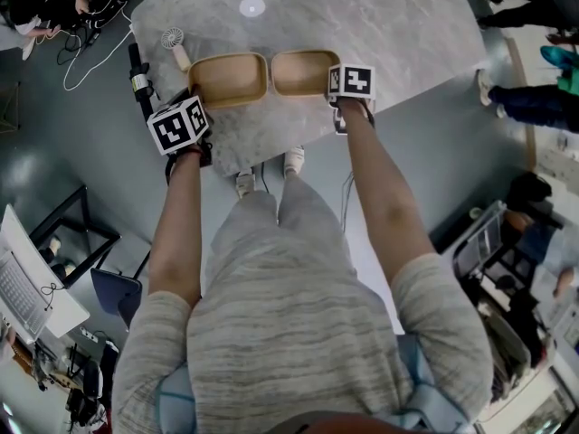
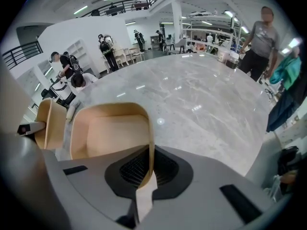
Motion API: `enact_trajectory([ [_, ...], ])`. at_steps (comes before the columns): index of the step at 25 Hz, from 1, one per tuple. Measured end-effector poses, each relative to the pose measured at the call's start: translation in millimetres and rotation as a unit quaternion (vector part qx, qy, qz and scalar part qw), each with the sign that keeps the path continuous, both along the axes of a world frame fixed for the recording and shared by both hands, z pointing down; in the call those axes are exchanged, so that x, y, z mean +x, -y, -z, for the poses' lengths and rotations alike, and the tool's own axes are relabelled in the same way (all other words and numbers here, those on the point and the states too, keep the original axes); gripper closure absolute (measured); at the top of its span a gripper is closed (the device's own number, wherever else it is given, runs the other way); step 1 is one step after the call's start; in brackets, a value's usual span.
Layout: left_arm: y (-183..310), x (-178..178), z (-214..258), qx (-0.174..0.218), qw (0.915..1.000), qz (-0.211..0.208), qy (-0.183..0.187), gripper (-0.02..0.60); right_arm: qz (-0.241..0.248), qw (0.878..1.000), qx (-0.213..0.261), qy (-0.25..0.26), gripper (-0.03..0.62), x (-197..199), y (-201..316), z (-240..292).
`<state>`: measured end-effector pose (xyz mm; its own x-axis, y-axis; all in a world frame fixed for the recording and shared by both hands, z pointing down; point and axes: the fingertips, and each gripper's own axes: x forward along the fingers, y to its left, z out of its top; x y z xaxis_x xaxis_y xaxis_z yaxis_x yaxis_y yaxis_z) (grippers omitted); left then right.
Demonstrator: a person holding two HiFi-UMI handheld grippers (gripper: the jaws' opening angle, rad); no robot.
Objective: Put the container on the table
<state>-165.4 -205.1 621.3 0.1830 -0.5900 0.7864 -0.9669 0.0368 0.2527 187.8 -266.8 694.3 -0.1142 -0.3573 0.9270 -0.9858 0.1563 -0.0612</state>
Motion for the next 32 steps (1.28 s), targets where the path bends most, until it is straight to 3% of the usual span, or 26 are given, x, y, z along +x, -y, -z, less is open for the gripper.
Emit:
enact_trajectory([
  [21,4.8,3.3,-2.3,-0.006,0.9999,-0.007,-0.006,0.551,0.006,1.0,-0.008,-0.025,0.589,5.1,0.7,-9.3],
  [32,3.1,4.9,-2.6,-0.006,0.9999,-0.006,-0.009,0.551,0.008,1.0,0.006,0.007,0.571,4.5,-2.5,-7.5],
])
